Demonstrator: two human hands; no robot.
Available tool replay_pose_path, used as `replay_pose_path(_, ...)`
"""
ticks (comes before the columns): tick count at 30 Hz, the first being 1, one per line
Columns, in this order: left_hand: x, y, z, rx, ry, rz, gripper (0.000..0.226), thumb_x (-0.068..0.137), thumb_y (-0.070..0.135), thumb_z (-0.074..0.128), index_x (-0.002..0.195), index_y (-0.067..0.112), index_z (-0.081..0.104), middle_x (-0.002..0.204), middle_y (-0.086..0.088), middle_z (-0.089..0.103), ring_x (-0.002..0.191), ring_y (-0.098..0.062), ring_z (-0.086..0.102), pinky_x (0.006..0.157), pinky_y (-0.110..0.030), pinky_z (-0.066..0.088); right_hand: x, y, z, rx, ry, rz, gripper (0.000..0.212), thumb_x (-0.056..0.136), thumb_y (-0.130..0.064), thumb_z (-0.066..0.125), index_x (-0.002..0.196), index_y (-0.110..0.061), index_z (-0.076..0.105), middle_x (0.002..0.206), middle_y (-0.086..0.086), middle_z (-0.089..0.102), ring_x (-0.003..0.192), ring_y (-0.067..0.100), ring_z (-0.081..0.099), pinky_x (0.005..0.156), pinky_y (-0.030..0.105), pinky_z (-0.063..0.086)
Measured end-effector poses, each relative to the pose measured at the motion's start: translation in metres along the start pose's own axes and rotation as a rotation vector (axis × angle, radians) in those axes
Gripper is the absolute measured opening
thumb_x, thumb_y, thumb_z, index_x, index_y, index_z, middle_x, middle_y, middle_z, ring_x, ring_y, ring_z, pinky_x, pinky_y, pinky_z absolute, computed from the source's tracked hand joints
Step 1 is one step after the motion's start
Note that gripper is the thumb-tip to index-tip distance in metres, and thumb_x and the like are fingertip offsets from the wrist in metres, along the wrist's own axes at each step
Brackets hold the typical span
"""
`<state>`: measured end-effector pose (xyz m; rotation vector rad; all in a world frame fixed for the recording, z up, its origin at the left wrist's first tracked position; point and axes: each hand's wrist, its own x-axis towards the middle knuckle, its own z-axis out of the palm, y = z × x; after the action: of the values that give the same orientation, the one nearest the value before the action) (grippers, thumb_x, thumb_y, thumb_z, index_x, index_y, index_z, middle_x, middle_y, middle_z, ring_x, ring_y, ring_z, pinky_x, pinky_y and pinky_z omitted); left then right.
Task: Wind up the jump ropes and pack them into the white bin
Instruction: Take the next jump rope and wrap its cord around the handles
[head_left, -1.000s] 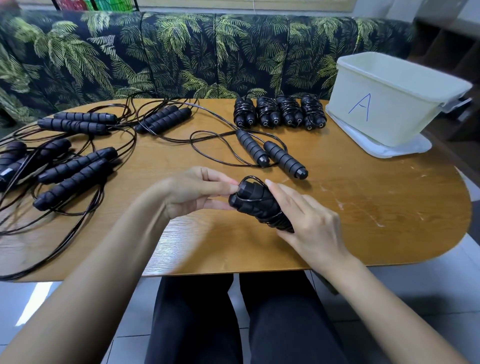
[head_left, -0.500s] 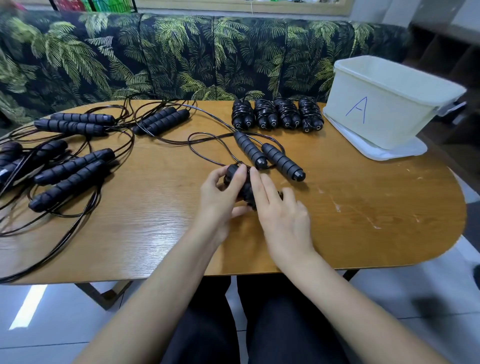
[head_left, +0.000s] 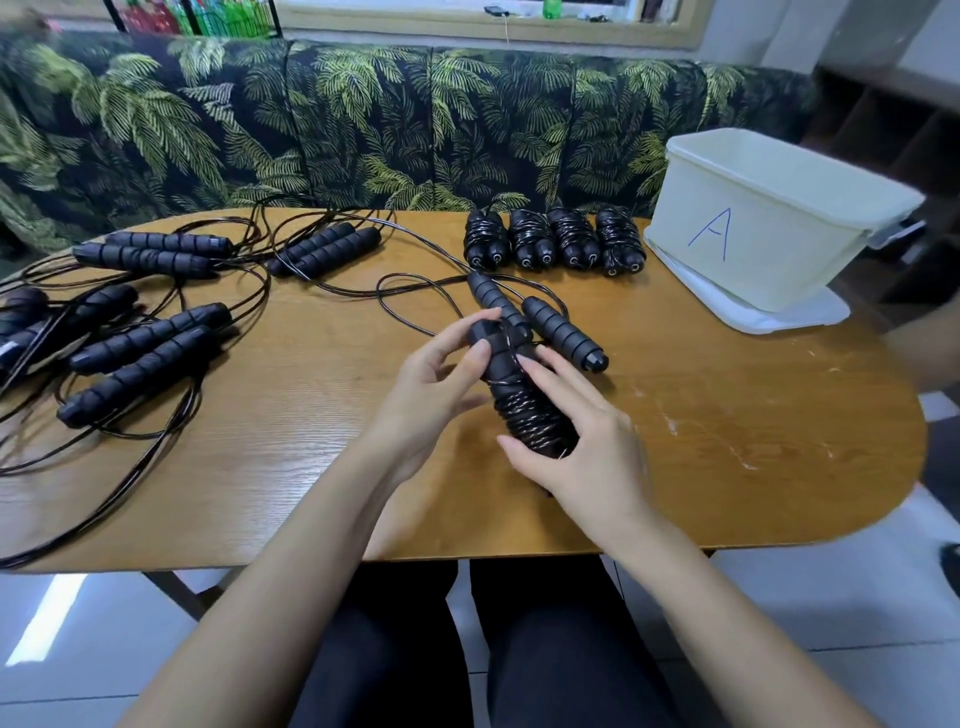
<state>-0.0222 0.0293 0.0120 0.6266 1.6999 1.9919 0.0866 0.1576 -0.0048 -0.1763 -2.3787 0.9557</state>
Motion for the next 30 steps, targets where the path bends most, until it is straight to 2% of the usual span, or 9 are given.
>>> replay_pose_path(3,-0.003,0.003,0.005,0.1,0.01,-0.052,0.027,0.098,0.041,0.045,0.115,0.034,0.065,0.11,0.006,0.069,0.096,-0.005,0.062,0.087,-0.033,0.048,-0.003,0.003,0.003,-0.42,0.083,-0.168,0.067,0.073,-0.032,0.08,0.135,-0.037,0.055,0.147,-0.007,0.046,0.106,0.021,0.064,0.063,0.034,0.057)
replay_pose_path(6,-0.006,0.003,0.008,0.097,0.067,-0.021,0.028,0.091,0.042,0.06,0.103,0.02,0.071,0.102,-0.004,0.073,0.098,-0.019,0.065,0.094,-0.041,0.052,-0.006,0.003,0.009,-0.615,0.106,-0.278,0.065,0.073,-0.024,0.08,0.134,-0.031,0.056,0.146,0.002,0.048,0.102,0.029,0.063,0.051,0.034,0.055)
replay_pose_path(10,-0.011,0.0,0.01,0.039,0.224,0.021,0.037,0.092,0.018,0.062,0.126,0.012,0.051,0.093,-0.004,0.073,0.095,-0.017,0.068,0.086,-0.034,0.056,-0.008,0.001,0.011,-0.599,0.127,-0.283,0.065,0.073,-0.024,0.079,0.134,-0.031,0.057,0.146,0.001,0.049,0.103,0.028,0.064,0.053,0.032,0.056)
replay_pose_path(12,-0.013,-0.001,0.011,0.008,0.244,0.027,0.03,0.093,0.014,0.06,0.122,0.007,0.054,0.088,-0.002,0.074,0.092,-0.015,0.068,0.084,-0.032,0.056,-0.01,0.001,0.013,-0.558,0.134,-0.272,0.066,0.072,-0.025,0.081,0.134,-0.03,0.057,0.145,0.0,0.05,0.104,0.027,0.064,0.055,0.031,0.056)
replay_pose_path(16,-0.013,-0.001,0.004,0.236,0.218,0.108,0.021,0.089,0.027,0.065,0.107,0.017,0.066,0.102,-0.02,0.065,0.093,-0.018,0.061,0.087,-0.032,0.048,-0.015,0.003,0.016,-0.586,0.145,-0.296,0.064,0.072,-0.021,0.081,0.132,-0.029,0.06,0.143,0.002,0.052,0.098,0.027,0.065,0.055,0.031,0.056)
replay_pose_path(18,-0.012,0.005,-0.001,0.254,0.181,0.098,0.014,0.091,0.027,0.063,0.1,0.017,0.068,0.095,-0.017,0.067,0.087,-0.013,0.059,0.085,-0.031,0.047,-0.017,0.004,0.014,-0.614,0.15,-0.322,0.065,0.071,-0.019,0.08,0.132,-0.029,0.06,0.143,0.002,0.051,0.096,0.028,0.064,0.054,0.031,0.056)
replay_pose_path(24,-0.008,0.013,-0.005,0.006,0.192,-0.033,0.017,0.093,0.017,0.059,0.089,0.006,0.071,0.083,-0.005,0.07,0.081,-0.013,0.064,0.085,-0.03,0.054,-0.02,0.007,0.012,-0.659,0.199,-0.398,0.06,0.073,-0.014,0.075,0.13,-0.03,0.061,0.142,-0.001,0.053,0.097,0.029,0.064,0.053,0.032,0.056)
replay_pose_path(27,-0.007,0.013,-0.011,-0.153,0.103,-0.128,0.012,0.087,0.014,0.063,0.091,0.005,0.068,0.089,-0.006,0.071,0.085,-0.015,0.065,0.081,-0.029,0.054,-0.019,0.01,0.012,-0.671,0.234,-0.431,0.056,0.076,-0.013,0.072,0.128,-0.031,0.063,0.141,-0.002,0.054,0.097,0.028,0.065,0.055,0.031,0.056)
replay_pose_path(30,-0.008,0.013,-0.012,-0.399,0.025,-0.271,0.029,0.08,0.02,0.066,0.105,0.004,0.063,0.1,-0.009,0.068,0.095,-0.018,0.063,0.085,-0.029,0.056,-0.018,0.009,0.012,-0.672,0.245,-0.458,0.053,0.077,-0.014,0.071,0.127,-0.031,0.064,0.14,-0.002,0.054,0.096,0.029,0.065,0.058,0.03,0.055)
